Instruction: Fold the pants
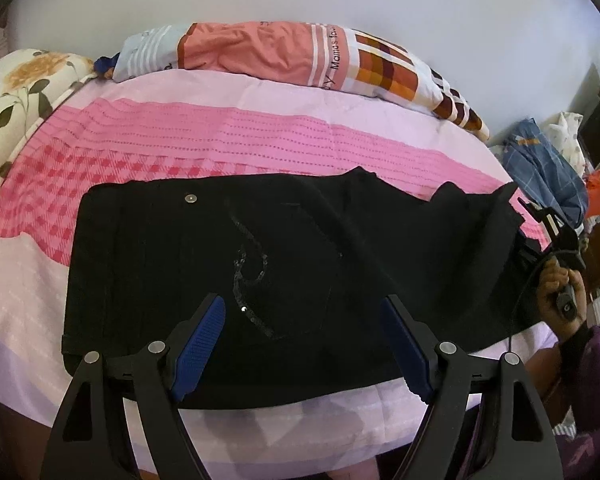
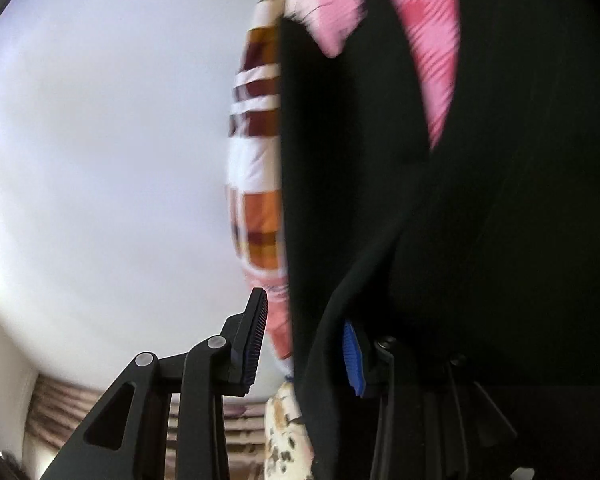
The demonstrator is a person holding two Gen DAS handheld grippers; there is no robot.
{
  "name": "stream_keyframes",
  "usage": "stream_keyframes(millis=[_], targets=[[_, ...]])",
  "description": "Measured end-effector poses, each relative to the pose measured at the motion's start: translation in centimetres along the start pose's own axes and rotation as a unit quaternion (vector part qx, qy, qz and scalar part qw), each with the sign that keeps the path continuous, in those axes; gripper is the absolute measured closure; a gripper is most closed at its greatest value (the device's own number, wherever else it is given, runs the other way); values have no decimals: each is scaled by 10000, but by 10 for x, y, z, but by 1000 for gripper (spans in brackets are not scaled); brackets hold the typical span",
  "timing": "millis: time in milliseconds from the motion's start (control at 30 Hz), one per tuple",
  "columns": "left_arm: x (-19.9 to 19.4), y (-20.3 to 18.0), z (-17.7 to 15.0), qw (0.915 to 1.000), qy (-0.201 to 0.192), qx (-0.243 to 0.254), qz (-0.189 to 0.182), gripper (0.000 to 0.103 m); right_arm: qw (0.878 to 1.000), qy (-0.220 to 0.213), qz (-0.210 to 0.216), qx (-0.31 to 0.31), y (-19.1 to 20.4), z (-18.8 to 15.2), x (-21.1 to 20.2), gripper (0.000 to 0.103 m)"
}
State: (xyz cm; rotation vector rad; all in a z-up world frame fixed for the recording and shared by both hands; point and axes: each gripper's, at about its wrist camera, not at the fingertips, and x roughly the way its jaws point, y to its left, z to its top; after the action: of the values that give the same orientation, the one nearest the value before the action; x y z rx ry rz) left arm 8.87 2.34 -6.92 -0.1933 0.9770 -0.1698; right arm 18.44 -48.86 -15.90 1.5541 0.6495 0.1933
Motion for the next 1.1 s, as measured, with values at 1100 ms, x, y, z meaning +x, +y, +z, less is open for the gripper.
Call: stream_keyframes(millis=[1100], targets=[[6,-3,-16,9988,337,-294,-187,23,9767,-974,-1720,-840,17,27,-231,89]])
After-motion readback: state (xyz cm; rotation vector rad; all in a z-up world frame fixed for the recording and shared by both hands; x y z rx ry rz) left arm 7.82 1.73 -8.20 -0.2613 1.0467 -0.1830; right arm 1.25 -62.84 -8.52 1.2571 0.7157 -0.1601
